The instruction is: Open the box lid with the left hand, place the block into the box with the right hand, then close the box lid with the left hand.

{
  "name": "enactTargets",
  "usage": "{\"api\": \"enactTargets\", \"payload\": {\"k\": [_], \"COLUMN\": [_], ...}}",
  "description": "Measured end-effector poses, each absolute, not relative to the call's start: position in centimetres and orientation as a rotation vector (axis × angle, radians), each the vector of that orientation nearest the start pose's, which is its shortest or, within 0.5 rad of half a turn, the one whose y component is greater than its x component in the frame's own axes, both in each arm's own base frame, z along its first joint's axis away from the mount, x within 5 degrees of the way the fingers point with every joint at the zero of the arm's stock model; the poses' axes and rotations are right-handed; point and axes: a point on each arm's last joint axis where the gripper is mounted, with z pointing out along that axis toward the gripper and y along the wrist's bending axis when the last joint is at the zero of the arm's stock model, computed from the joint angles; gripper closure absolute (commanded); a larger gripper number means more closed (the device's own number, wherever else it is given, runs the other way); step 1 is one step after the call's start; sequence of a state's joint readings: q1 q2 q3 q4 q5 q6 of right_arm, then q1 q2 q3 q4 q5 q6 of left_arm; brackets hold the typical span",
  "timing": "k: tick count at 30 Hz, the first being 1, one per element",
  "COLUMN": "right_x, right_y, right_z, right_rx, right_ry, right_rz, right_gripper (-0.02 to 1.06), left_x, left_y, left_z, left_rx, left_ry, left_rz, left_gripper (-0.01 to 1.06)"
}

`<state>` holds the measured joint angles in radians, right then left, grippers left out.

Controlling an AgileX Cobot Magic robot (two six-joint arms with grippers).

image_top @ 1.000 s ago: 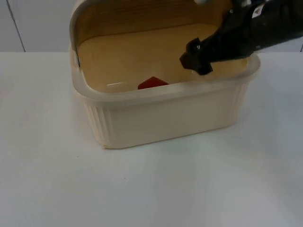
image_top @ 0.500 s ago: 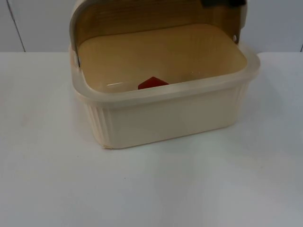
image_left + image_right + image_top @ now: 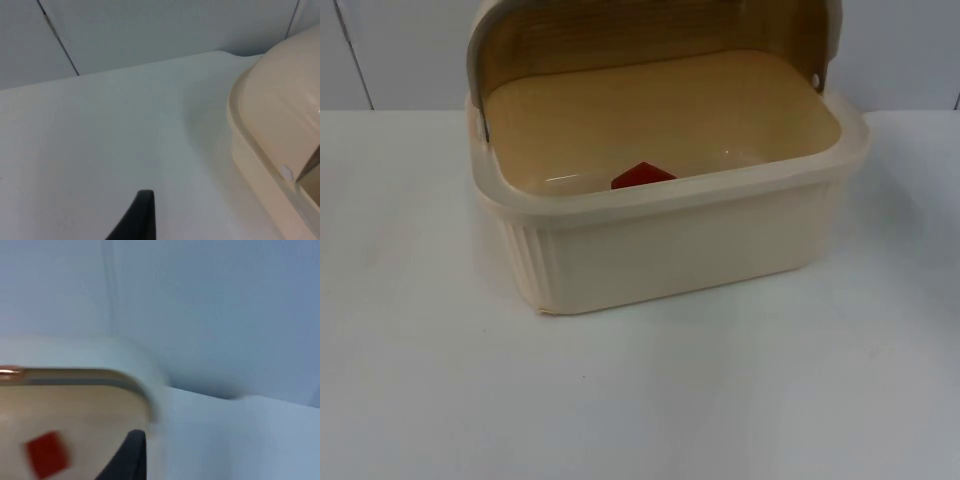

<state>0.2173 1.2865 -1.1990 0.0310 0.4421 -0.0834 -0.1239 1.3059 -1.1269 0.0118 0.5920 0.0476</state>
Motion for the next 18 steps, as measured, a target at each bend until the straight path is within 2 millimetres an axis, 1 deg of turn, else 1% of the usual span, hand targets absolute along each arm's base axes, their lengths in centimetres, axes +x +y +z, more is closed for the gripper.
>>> {"api": "enactTargets", "payload": {"k": [1, 5, 6, 7, 10, 11, 14, 18], "right_x": [28.4, 28.8, 28.8, 28.7, 28.5, 28.5, 28.4, 28.4], "right_y": [6.4, 2.4, 2.4, 0.9, -0.9, -0.9, -1.9, -1.9], "right_z": [38.8, 38.6, 38.6, 38.4, 38.1, 38.1, 38.0, 38.0], "right_rx": [-0.282, -0.158, -0.158, -0.104, -0.032, -0.032, 0.003, 0.005], "right_ry": [1.995, 2.041, 2.041, 2.067, 2.113, 2.113, 2.127, 2.127], "right_rz": [0.116, -0.061, -0.061, -0.109, -0.162, -0.162, -0.186, -0.189], "right_gripper": [0.0, 0.0, 0.0, 0.0, 0.0, 0.0, 0.0, 0.0], "left_x": [28.3, 28.3, 28.3, 28.3, 28.3, 28.3, 28.4, 28.5], "left_y": [-3.5, -3.5, -3.5, -3.5, -3.5, -3.5, -3.5, -3.5], "left_z": [34.7, 34.7, 34.7, 34.7, 34.7, 34.7, 34.8, 34.9], "left_rx": [0.201, 0.201, 0.201, 0.201, 0.201, 0.201, 0.2, 0.198], "left_ry": [2.246, 2.246, 2.246, 2.246, 2.246, 2.246, 2.236, 2.213], "left_rz": [-0.028, -0.028, -0.028, -0.028, -0.028, -0.028, -0.029, -0.03], "left_gripper": [0.0, 0.0, 0.0, 0.0, 0.0, 0.0, 0.0, 0.0]}}
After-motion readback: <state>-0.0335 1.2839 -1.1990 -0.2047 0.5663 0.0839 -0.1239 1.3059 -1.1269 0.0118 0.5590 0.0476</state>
